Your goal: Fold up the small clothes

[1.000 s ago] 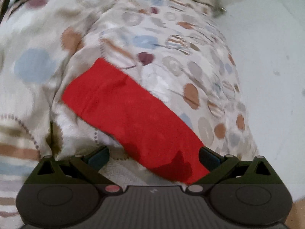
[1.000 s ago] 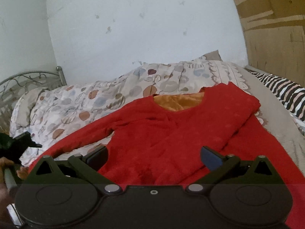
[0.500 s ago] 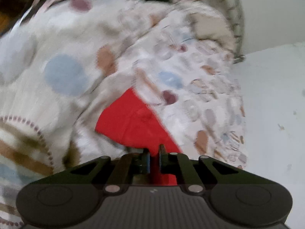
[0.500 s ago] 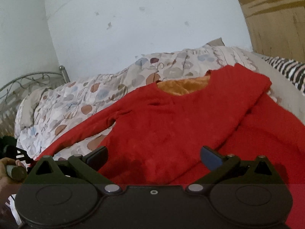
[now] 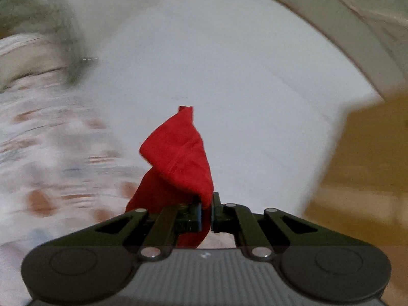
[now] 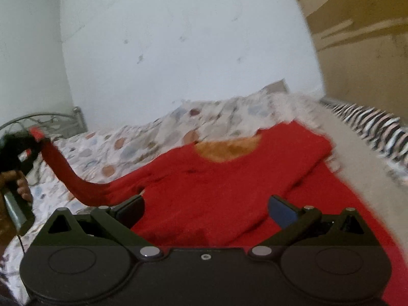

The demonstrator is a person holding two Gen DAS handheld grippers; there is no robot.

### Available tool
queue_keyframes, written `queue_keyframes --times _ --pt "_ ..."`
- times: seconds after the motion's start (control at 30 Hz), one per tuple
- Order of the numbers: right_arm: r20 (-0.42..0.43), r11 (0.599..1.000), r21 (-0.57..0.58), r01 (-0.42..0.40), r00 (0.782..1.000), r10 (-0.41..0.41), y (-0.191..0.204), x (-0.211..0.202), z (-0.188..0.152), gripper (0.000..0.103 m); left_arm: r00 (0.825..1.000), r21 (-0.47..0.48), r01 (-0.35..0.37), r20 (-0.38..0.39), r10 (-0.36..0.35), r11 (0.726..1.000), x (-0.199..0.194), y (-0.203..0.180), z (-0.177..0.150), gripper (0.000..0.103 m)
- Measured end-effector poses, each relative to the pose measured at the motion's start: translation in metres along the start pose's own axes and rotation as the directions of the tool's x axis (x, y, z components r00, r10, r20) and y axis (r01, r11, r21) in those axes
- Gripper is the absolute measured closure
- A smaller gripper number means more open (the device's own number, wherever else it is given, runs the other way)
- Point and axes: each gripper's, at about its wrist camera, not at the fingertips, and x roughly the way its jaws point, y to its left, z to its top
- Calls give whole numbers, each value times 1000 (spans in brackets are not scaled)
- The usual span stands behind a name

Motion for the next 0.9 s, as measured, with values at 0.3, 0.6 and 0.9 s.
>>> queue_keyframes --times 0.3,0.6,0.9 --pt "-28 977 14 214 977 -213 -68 -45 4 0 832 283 456 -473 -291 844 14 -111 -96 97" --pt "-25 956 91 278 961 -277 -99 -61 -6 0 666 191 545 -690 -283 816 25 -111 -153 96" --pt "-20 964 91 249 968 -249 -86 -52 -6 0 635 254 572 -739 -224 780 0 -123 -157 16"
